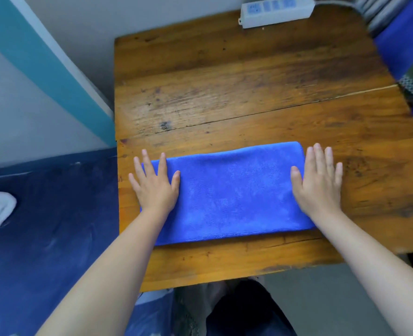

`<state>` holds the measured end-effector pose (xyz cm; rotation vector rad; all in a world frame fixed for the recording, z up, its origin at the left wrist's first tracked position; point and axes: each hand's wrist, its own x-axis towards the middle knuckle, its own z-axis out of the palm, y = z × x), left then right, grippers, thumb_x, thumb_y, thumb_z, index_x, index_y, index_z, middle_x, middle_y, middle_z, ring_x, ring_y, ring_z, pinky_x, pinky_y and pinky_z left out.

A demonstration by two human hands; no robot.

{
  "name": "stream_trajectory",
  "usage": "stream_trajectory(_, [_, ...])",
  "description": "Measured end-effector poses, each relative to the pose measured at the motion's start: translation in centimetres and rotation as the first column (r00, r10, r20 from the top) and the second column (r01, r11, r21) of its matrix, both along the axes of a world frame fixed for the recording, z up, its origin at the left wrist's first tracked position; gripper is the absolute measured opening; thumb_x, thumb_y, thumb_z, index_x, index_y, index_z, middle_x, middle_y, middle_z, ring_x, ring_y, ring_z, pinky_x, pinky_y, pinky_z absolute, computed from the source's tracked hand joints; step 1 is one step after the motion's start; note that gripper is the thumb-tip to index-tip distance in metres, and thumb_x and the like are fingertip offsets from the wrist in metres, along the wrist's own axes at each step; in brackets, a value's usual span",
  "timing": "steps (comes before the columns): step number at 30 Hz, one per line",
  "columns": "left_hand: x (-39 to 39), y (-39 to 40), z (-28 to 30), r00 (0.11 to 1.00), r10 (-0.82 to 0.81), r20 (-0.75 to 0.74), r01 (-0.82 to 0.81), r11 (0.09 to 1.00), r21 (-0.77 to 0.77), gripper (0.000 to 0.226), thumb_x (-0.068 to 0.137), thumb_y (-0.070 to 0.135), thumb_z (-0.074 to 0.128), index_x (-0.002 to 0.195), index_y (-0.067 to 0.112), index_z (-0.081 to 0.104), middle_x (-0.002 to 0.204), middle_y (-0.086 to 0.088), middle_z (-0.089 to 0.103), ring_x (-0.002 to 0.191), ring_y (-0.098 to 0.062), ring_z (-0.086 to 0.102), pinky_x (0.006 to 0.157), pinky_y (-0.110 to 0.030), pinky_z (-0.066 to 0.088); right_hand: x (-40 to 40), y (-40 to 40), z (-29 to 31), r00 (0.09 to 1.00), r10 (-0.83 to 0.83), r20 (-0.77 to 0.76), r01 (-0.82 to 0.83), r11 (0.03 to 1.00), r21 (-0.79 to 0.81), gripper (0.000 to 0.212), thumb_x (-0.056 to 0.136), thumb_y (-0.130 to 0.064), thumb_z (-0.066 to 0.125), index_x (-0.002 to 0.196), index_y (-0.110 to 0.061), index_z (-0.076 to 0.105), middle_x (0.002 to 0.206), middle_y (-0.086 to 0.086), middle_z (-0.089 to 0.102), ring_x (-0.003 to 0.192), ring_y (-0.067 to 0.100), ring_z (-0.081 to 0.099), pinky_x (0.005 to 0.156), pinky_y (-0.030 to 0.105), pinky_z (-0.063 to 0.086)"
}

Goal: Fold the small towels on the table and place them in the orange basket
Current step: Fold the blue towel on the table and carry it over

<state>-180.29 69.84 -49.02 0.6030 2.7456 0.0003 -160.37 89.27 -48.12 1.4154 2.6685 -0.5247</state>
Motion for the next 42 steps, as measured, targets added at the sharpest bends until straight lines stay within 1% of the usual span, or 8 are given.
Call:
stream_trajectory(3, [1.1,1.5,0.7,0.993,-0.12,0.007,0.119,0.987,0.107,0.058,0.097,0.032,0.042,0.149,0.019,0.018,0.158,-0.011,-0.003,0.146,-0.027,-0.002,0.117,-0.042,0.009,2.1,-2.4,0.0,0.999,-0.032,-0.04,0.029,0.997,-0.069,0.085,0.077,-0.052,0.002,0.141,-0.003,0.031,0.15,0.011,0.03,0.143,0.028,0.015,0.113,0.054,0.002])
stream_trajectory(7, [2.3,5.4,1.4,0.946,-0.321,0.041,0.312,0.938,0.149,0.05,0.093,0.021,0.047,0.14,0.006,0.036,0.151,-0.013,0.025,0.14,-0.026,0.023,0.111,-0.037,0.023,3.8,-3.8,-0.7,0.997,-0.073,-0.011,0.074,0.997,0.001,0.056,0.08,-0.038,0.043,0.114,0.004,0.058,0.108,0.021,0.065,0.103,0.037,0.06,0.087,0.052,0.042])
stream_trajectory(10, [4.1,9.1,1.9,0.9,-0.429,0.079,0.417,0.899,0.133,0.041,0.093,0.021,0.046,0.13,0.004,0.045,0.136,-0.012,0.045,0.127,-0.027,0.04,0.103,-0.036,0.033,4.5,-4.6,0.0,0.989,-0.147,0.025,0.148,0.986,-0.07,0.052,0.081,-0.026,0.064,0.124,-0.001,0.051,0.111,0.018,0.061,0.102,0.035,0.056,0.087,0.045,0.037])
stream_trajectory(14, [6.6,14.2,2.4,0.876,-0.445,0.186,0.429,0.895,0.119,0.044,0.094,0.022,0.044,0.135,0.007,0.04,0.133,-0.014,0.048,0.125,-0.029,0.042,0.102,-0.036,0.034,4.8,-5.4,0.9,0.965,-0.222,0.14,0.247,0.947,-0.204,0.06,0.091,-0.034,0.051,0.14,-0.009,0.027,0.131,0.011,0.045,0.121,0.029,0.043,0.094,0.04,0.035])
stream_trajectory(25, [8.3,22.4,3.8,0.761,-0.416,0.498,0.372,0.908,0.19,0.054,0.085,-0.005,0.044,0.133,0.018,0.047,0.134,-0.016,0.048,0.104,-0.03,0.051,0.073,-0.022,0.038,5.2,-3.5,1.4,0.877,-0.481,0.001,0.408,0.742,-0.532,0.031,0.088,-0.01,0.058,0.117,-0.003,0.046,0.125,0.012,0.047,0.113,0.025,0.051,0.086,0.026,0.043])
stream_trajectory(29, [8.4,23.6,5.1,0.734,-0.462,0.498,0.423,0.884,0.198,0.051,0.085,-0.006,0.035,0.12,0.021,0.059,0.103,-0.006,0.048,0.082,-0.019,0.044,0.054,-0.017,0.035,5.9,-1.7,1.7,0.9,-0.436,-0.001,0.353,0.729,-0.587,0.031,0.086,-0.007,0.058,0.116,-0.001,0.051,0.123,0.015,0.05,0.112,0.027,0.05,0.088,0.025,0.041])
stream_trajectory(36, [7.2,25.2,7.3,0.708,-0.519,0.479,0.436,0.855,0.282,0.047,0.077,-0.014,0.029,0.088,0.02,0.059,0.072,0.002,0.048,0.061,-0.014,0.04,0.034,-0.008,0.028,6.4,4.1,3.1,0.908,-0.416,-0.038,0.332,0.774,-0.54,0.023,0.076,0.005,0.05,0.097,-0.001,0.06,0.098,0.018,0.06,0.091,0.032,0.056,0.067,0.03,0.04])
stream_trajectory(42, [3.2,24.6,10.2,0.739,-0.638,0.215,0.556,0.758,0.34,0.029,0.074,-0.011,0.05,0.09,0.009,0.064,0.066,-0.001,0.046,0.067,-0.021,0.04,0.046,-0.014,0.03,4.5,6.9,6.7,0.918,-0.339,-0.207,0.316,0.939,-0.14,0.025,0.076,0.007,0.048,0.095,-0.002,0.061,0.106,0.015,0.056,0.1,0.032,0.05,0.067,0.026,0.031])
